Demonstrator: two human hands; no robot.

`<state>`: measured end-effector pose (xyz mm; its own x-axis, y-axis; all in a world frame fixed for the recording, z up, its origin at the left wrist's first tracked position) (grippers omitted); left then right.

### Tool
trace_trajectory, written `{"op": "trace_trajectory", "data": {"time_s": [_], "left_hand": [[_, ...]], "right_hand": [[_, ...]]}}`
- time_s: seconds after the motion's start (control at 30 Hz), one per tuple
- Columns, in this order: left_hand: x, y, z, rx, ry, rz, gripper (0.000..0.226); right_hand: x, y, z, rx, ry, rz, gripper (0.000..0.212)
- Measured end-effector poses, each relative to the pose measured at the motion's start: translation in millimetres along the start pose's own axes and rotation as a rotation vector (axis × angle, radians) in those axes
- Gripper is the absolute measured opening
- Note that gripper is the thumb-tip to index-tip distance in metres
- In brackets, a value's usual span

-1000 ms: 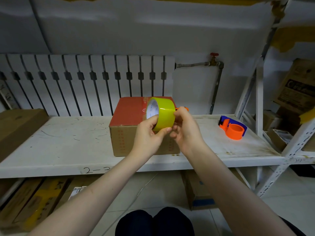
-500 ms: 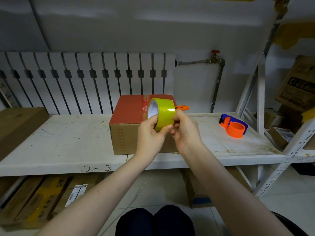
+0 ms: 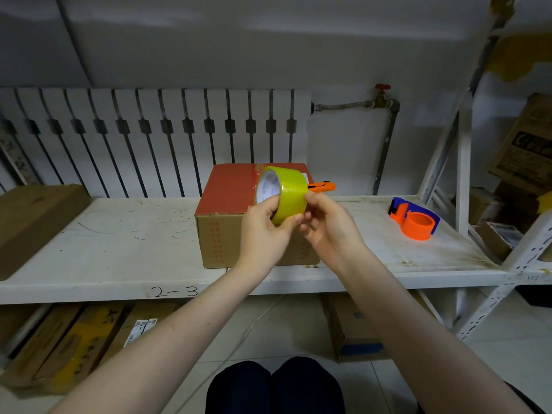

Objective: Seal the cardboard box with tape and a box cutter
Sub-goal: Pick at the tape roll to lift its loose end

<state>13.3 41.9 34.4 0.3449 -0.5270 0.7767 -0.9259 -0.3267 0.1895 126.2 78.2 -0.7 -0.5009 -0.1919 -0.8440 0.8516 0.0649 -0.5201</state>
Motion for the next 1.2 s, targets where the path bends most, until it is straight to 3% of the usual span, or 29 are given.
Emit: {"op": "trace_trajectory", "data": {"time_s": [0.07, 0.17, 0.27, 0.43, 0.73, 0.87, 0.97, 1.2], "left_hand": [[-0.5, 2.0, -0.1, 0.014, 0.002, -0.028, 0.014], [-2.3, 3.8, -1.8, 0.03, -0.009, -0.058, 0.011], [-6.4, 1.7, -4.0, 0.027, -0.025, -0.137, 0.015], [-9.2, 2.6, -2.8, 0.063, -0.021, -0.161, 0.023], [-0.9, 9.6, -2.0, 0.104, -0.057, -0.202, 0.007], [0.9, 9.0, -7.5, 0.074, -0.075, -0.172, 0.013], [0.6, 6.3, -7.1, 0.069, -0.072, -0.162, 0.013], [0.1, 9.2, -3.8, 0.108, -0.081, -0.218, 0.014]], "right_hand": [[-19.2, 8.8, 4.1, 0.087, 0.212, 0.25, 0.012], [-51.4, -1.3, 27.4, 0.163, 0.688, 0.724, 0.022], [-51.2, -17.2, 37.2, 0.101, 0.868, 0.94, 0.019], [-47.9, -16.7, 31.7, 0.117, 0.851, 0.914, 0.015], [-48.6, -21.8, 36.1, 0.131, 0.891, 0.875, 0.008], [-49.4, -17.6, 32.6, 0.132, 0.825, 0.84, 0.011], [-48.1, -15.1, 30.7, 0.123, 0.79, 0.802, 0.027], [-43.4, -12.5, 28.4, 0.128, 0.781, 0.792, 0.018]]}}
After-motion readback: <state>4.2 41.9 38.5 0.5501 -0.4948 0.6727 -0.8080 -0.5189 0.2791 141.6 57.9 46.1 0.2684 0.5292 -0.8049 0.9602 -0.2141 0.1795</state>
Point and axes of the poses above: each hand's wrist, its own z-axis away from the middle knuckle, its own y-axis out of the back of the hand, x = y × z, the point moved 9 cm from there along -z, towards the middle knuckle, and after that the axes turned 5 degrees about -y, right-handed, at the moved point
